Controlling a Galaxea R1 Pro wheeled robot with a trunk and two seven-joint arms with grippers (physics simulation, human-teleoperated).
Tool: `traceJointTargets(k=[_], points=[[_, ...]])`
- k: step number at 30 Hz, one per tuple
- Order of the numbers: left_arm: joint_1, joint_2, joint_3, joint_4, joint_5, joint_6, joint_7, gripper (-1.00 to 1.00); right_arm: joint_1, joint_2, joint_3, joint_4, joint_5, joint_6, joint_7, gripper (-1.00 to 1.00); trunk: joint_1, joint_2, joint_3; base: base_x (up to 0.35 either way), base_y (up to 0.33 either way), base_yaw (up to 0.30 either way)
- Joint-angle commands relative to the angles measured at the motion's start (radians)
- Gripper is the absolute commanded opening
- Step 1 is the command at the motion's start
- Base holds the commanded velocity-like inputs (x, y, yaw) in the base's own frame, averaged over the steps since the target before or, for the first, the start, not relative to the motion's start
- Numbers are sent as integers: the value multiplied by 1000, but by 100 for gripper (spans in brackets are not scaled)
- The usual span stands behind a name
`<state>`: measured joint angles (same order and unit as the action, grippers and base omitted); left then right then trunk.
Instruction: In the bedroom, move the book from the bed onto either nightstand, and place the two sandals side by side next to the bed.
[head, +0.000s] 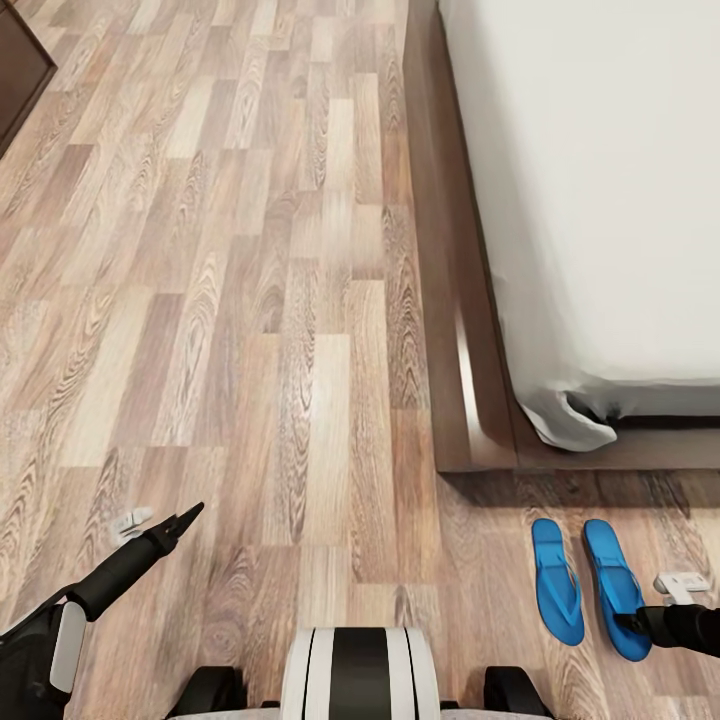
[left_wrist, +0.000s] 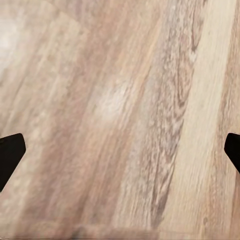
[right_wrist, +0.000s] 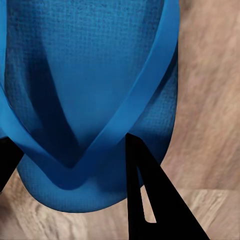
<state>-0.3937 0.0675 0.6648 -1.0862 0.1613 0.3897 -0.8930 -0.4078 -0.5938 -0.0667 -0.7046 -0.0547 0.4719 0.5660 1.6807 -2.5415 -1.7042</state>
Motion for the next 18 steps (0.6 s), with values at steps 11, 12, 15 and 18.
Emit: traceJointTargets(k=[11, 12, 15, 18], points=[[0, 0, 2, 0, 6, 9, -4, 100, 0, 0, -4, -3, -8, 8, 3, -100, 2, -1, -16, 0, 0, 0], [0, 0, 2, 0, 6, 9, -3, 100, 0, 0, -4, -5, -8, 8, 3, -100, 2, -1, -16, 0, 0, 0], [0, 0, 2, 0, 6, 9, -3, 100, 0, 0, -4, -9, -8, 5, 4, -100, 2, -1, -16, 0, 0, 0], [0, 0, 2, 0, 6, 9, -3, 100, 1, 0, -5, -10, -8, -38, 5, -100, 2, -1, -16, 0, 0, 0]])
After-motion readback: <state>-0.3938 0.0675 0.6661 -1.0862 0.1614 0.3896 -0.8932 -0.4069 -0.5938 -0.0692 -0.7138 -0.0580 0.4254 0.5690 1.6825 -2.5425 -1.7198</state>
